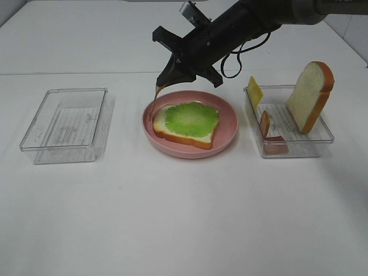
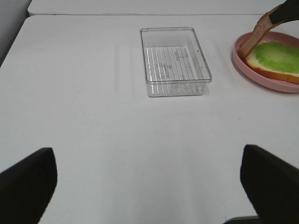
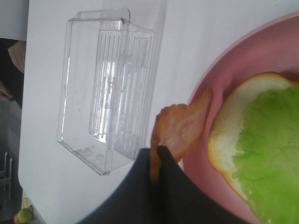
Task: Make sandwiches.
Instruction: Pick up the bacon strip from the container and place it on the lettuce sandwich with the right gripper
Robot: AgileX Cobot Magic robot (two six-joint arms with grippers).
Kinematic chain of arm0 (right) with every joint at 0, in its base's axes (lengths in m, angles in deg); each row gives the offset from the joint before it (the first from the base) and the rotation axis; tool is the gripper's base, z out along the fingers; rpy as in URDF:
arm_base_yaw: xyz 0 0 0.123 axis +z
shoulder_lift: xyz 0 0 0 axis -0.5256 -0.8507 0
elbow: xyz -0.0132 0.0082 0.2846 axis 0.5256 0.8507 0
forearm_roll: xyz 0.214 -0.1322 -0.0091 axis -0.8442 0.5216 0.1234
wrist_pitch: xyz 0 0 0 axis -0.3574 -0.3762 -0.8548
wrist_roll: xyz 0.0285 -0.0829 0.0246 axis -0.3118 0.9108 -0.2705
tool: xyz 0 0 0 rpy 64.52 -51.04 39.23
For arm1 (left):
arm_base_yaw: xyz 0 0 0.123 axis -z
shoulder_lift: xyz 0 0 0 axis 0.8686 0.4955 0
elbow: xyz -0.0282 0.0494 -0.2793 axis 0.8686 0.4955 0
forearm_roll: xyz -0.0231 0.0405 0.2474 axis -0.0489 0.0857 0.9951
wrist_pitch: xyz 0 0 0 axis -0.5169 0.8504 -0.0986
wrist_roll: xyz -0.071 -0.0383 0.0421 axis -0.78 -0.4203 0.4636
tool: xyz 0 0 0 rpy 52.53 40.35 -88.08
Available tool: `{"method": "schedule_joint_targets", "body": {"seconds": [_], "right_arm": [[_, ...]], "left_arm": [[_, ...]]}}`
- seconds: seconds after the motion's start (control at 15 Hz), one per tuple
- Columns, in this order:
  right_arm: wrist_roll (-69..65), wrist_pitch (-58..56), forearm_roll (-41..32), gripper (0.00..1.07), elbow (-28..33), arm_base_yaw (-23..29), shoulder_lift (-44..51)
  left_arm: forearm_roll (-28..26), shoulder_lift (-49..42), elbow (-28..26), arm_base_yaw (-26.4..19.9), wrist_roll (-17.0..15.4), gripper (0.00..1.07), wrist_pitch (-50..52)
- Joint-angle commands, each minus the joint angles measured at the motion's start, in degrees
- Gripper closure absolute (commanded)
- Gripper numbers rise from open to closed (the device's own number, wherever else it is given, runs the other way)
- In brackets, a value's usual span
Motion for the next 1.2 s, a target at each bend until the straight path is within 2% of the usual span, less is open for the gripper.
{"method": "schedule_joint_targets", "body": {"seconds": [0.07, 0.27, 0.4, 0.6, 1.0, 1.07, 1.2], "right_arm": [[-0.57, -1.38, 4.24, 1.07, -0.11, -0.23, -0.06], [-5.73, -2.86, 15.47, 1.07, -0.11, -0.23, -0.06], [-7.05, -3.09, 18.62, 1.07, -0.11, -0.23, -0.06], [-8.42, -3.5, 21.94, 1.07, -0.11, -0.23, -0.06], [-8.42, -4.76, 24.18, 1.07, -0.11, -0.23, -0.06], [-8.54, -4.76, 24.06, 1.04, -0.11, -0.23, -0.06], [-8.59, -4.81, 24.06, 0.79, -0.11, -0.23, -0.06]], "left_arm": [[-0.52, -1.09, 0.06, -0.11, -0.23, 0.04, 0.63], [-0.52, -1.09, 0.06, -0.11, -0.23, 0.04, 0.63], [-0.52, -1.09, 0.06, -0.11, -0.23, 0.04, 0.63], [-0.52, -1.09, 0.06, -0.11, -0.23, 0.04, 0.63], [-0.52, -1.09, 0.06, -0.11, -0.23, 0.04, 0.63], [-0.52, -1.09, 0.06, -0.11, -0.23, 0.04, 0.63], [-0.52, -1.09, 0.06, -0.11, -0.23, 0.04, 0.63]]}}
